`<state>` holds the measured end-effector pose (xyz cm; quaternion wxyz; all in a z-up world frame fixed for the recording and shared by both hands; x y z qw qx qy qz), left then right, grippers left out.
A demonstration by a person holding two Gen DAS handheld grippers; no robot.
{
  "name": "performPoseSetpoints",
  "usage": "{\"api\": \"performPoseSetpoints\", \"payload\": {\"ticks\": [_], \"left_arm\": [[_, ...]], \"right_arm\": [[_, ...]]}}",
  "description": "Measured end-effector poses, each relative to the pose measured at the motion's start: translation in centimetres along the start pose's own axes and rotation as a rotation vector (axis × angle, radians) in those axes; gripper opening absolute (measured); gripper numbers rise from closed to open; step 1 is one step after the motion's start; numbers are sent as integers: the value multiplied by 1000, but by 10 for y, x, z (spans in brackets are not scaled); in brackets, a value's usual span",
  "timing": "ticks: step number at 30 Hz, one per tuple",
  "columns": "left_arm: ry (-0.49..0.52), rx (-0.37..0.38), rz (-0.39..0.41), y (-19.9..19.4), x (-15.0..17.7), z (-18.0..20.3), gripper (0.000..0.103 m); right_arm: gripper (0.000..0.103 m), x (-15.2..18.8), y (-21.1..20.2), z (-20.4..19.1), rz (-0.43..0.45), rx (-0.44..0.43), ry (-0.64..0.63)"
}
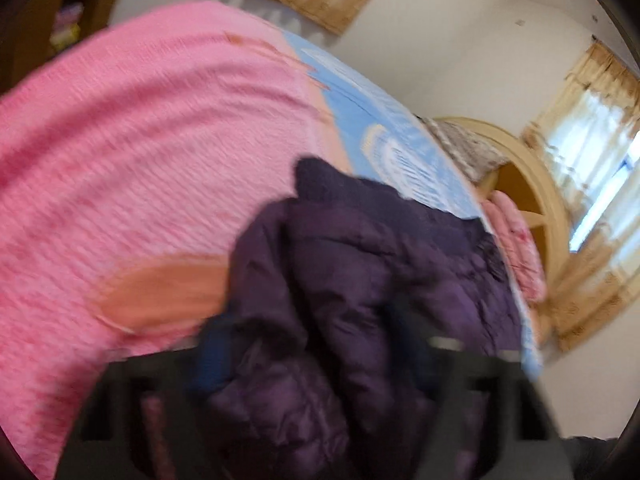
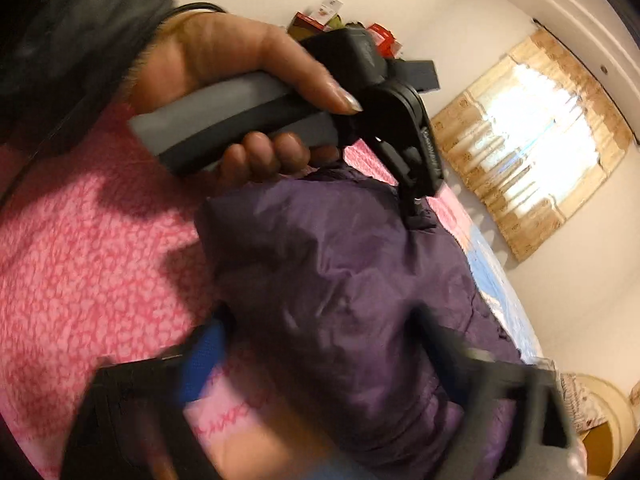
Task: Fold large clothes
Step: 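Grasp the jacket with both tools and lift it off the bedspread, then lower the bunched purple jacket onto the bedspread with both tools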
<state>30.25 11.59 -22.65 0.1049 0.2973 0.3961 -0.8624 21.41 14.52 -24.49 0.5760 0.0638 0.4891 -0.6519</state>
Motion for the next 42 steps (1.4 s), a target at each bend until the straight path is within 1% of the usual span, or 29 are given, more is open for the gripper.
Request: {"api": "performPoseSetpoints", "payload": {"ticks": [1,2,3,4,5,8,11,14,16,18,19,21,23,25,26,28,29,30,31,33,34,35,37,39,40,41,42], "left_arm": [[-1,20,5,-1,1,3,37],[12,22,11,-4,0,6,30],[20,8,18,-8,0,7,27],[16,5,26,-13,-1,10,23],[8,14,42,-21,-2,14,21],[2,29,93,-49,-4,27,17],[-14,20,116,-78,-2,34,17],[-38,5,138,-111,1,35,16],[-53,3,154,-132,1,39,16],[-52,-1,164,-132,-9,48,16],[-39,-9,168,-136,-16,59,16],[-14,-1,179,-128,-34,79,16],[35,16,188,-118,-58,110,16],[80,32,189,-106,-77,139,17],[109,41,183,-94,-88,156,17],[141,56,163,-74,-103,181,18],[159,70,146,-63,-110,196,18],[188,76,127,-49,-117,212,19],[202,81,115,-41,-120,220,20],[221,114,83,-14,-128,242,20],[241,120,65,9,-133,254,20],[245,116,54,17,-132,259,19],[243,131,10,58,-132,270,18],[258,121,-28,88,-123,271,18],[253,131,-62,111,-115,272,18],[257,132,-88,125,-108,273,18],[255,120,-107,141,-101,271,18]], "right_arm": [[50,-2,-1,2,3,-10,4],[44,-4,-3,5,4,-20,12],[37,-6,-5,9,6,-30,23],[33,-5,-9,12,7,-44,35],[32,-7,-11,14,8,-66,48],[29,-14,-26,12,31,-123,72],[28,-26,-43,0,82,-202,99],[26,-38,-67,1,153,-294,141],[25,-44,-81,12,194,-347,185],[24,-45,-91,32,228,-386,247],[24,-43,-93,44,239,-398,274],[23,-38,-104,70,273,-419,343],[23,-31,-114,100,299,-431,417],[23,-19,-123,134,323,-425,496],[22,-11,-128,148,331,-420,531],[22,10,-131,182,344,-418,616],[22,21,-139,192,348,-411,649],[22,38,-140,211,349,-406,697],[22,42,-131,227,349,-406,728],[22,68,-132,248,340,-396,801],[22,83,-129,257,328,-392,834],[22,90,-124,262,314,-394,866],[22,121,-114,275,278,-396,942],[22,150,-105,281,243,-411,1003],[22,160,-102,283,231,-417,1023],[22,172,-101,288,213,-426,1041],[22,181,-98,287,196,-429,1053]]}}
Point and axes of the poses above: each gripper's, at about its wrist camera, not at the fingertips, and y roughly the way its jaws point, z to its right, x to its underside, the point moved 8 cm from there along y, roughly the way its jaws point, and after that the axes turned 9 degrees about y, right-handed, at the moved point
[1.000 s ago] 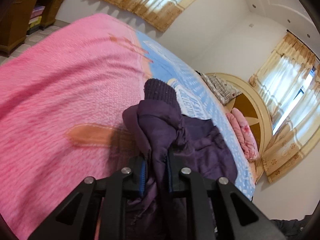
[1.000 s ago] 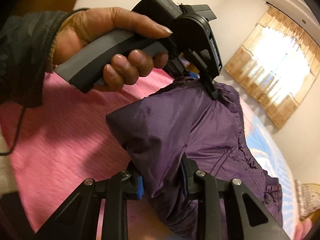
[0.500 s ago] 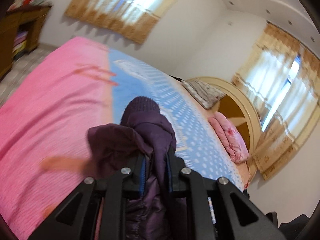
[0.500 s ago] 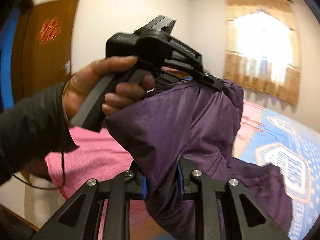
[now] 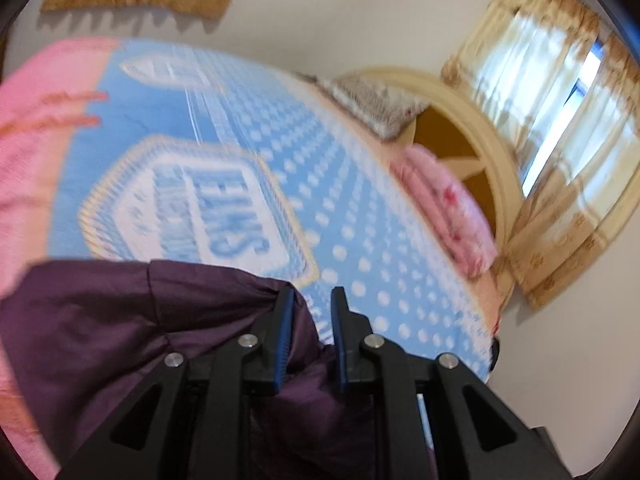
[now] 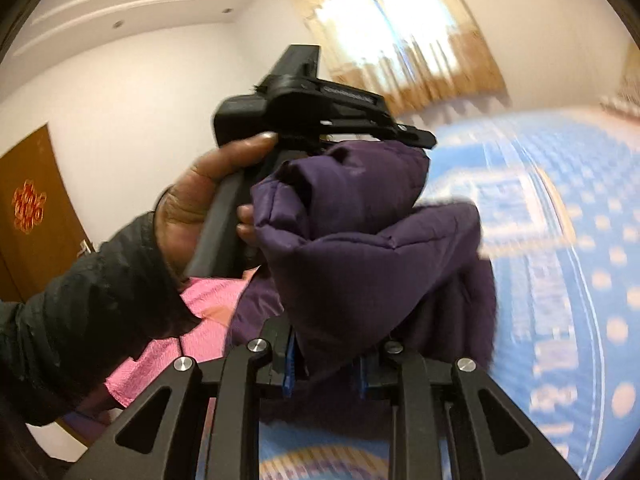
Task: Fold large clothes
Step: 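Lower the bunched purple jacket onto the bedspread with both tools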
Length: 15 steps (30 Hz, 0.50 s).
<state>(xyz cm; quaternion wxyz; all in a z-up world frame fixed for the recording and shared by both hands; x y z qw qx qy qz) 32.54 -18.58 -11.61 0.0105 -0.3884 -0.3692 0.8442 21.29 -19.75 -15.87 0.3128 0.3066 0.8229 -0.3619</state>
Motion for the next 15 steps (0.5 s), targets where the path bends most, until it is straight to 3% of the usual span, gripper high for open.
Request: {"api": "performPoseSetpoints", "payload": {"ticks": [3,5,7,11,15], "left_arm": [[-24,8,-29,26,14,1,20],[-27,13,-24,34,20,6,22],[16,-37,-19,40,24,12,24],[46,-89,-18,47,23,11,26],[80,-132,-19,47,19,14,34]], "right_arm": [[22,16,1,28,-39,-12,82],[31,26,-6,46,-48,-21,137],[55,26,-20,60,-3,36,148],[57,5,-47,55,95,113,143],[57,-42,-59,-4,195,44,31]]}}
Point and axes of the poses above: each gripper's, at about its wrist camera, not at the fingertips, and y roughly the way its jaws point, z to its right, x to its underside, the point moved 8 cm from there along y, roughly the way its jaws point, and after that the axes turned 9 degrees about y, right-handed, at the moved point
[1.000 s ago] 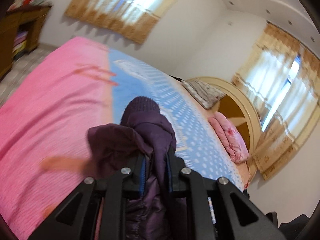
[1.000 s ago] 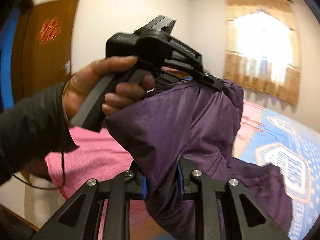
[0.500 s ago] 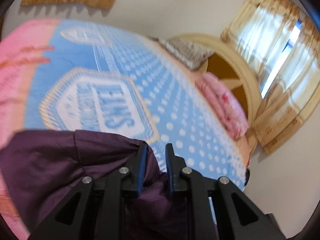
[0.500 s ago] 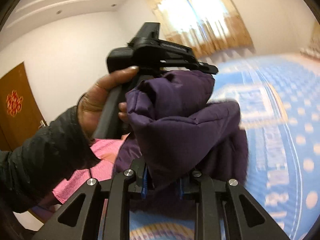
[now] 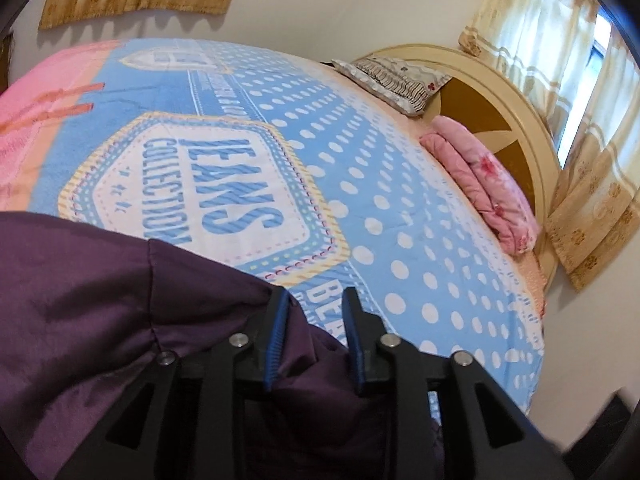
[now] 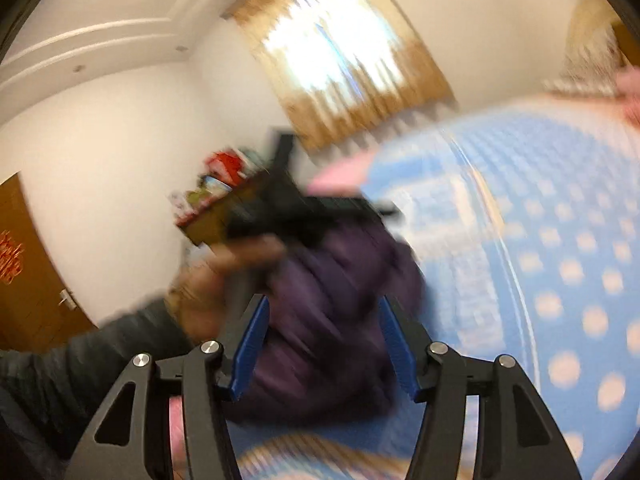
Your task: Fold large clothes
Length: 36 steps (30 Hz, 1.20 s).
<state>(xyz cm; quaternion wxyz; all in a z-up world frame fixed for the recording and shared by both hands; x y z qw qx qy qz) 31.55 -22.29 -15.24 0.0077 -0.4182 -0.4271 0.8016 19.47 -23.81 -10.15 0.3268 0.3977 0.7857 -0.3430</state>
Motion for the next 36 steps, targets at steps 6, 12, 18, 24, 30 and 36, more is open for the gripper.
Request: {"api": "performPoseSetpoints", "payload": {"ticks": [6,12,18,24,30,36], "left_arm": [[48,-105,70,-21,-10,2,78],[-32,-137,184,-83,-11,-38,94],[-73,-233,191,-123,37,-83,95],[-56,-309,188,-113,74,-82,102],[-31,-337,191,-106,77,-85,103],[-16,-367,193,-106,79,-84,103]], "right_arm": [[58,0,48,-33,-122,-114,26],[58,37,78,9,-240,44,90],[58,54,87,12,-300,135,19],[58,35,80,6,-258,159,6],[73,-34,71,-25,-66,211,-70],[73,-55,143,-21,-158,175,15]]}}
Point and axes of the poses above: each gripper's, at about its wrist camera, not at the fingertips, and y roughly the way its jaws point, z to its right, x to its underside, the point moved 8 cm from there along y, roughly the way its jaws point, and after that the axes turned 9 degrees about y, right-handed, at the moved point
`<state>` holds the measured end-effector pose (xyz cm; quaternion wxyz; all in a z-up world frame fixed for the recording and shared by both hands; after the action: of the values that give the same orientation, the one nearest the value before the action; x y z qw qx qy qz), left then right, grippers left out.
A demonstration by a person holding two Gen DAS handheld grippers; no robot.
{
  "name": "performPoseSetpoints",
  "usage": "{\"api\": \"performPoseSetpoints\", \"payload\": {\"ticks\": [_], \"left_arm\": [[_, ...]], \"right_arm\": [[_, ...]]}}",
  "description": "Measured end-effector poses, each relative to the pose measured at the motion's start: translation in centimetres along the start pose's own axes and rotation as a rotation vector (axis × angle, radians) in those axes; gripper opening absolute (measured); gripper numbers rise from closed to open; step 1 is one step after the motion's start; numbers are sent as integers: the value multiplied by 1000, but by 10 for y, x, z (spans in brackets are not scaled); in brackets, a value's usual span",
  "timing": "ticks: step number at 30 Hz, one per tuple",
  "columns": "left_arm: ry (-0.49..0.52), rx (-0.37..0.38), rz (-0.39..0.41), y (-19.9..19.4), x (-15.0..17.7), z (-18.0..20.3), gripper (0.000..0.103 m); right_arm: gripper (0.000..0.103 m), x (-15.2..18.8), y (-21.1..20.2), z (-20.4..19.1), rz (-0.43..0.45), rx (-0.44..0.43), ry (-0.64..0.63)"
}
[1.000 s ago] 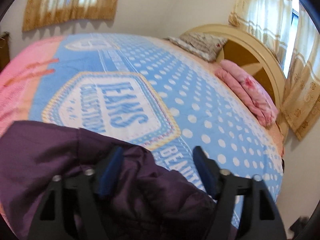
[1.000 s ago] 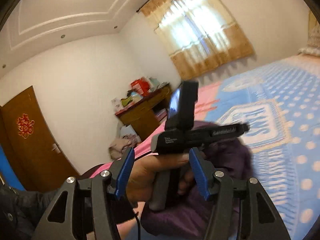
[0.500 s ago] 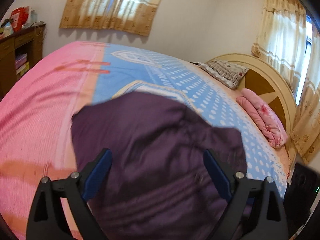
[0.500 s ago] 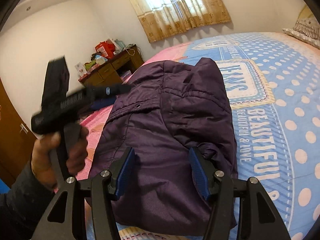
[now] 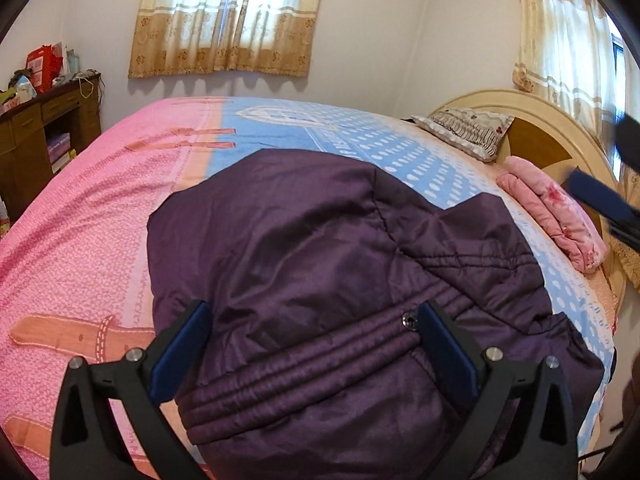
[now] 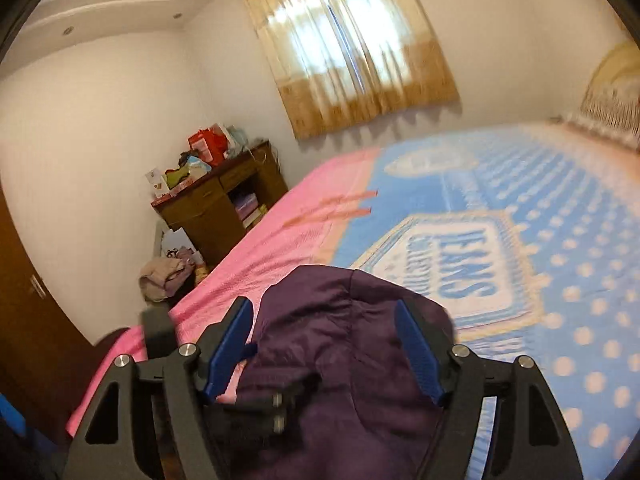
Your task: Fold large clothes
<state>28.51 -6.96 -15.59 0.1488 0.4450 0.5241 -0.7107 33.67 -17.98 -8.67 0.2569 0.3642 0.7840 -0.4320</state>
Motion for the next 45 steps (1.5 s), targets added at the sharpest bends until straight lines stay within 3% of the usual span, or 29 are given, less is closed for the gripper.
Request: {"api": "performPoseSetpoints", "payload": {"ticks": [5,8,21,45], "left_arm": [[25,-47,-13,1,4,1,103],[73,-87,-25,5,5,9,103],[175,-195,-26,16,11,21,103],[177,-231,-22,24,10,24,103]], "right_arm": [[73,22,59,49,-94,136,65],[73,43,74,70,-108,150,77],[74,60,82,101,-42,33,189],[75,63,89,100,-53,43,177]]}}
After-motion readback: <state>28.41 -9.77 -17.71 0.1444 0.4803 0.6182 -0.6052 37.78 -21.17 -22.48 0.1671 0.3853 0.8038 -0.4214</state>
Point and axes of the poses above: each gripper's, at about its wrist camera, not at the fingertips, and y roughly the way its jaws point, z to its right, x to its underside, the point moved 8 cm from there along y, roughly the way its jaws point, and after that the axes turned 9 degrees about y, right-handed, at the moved point
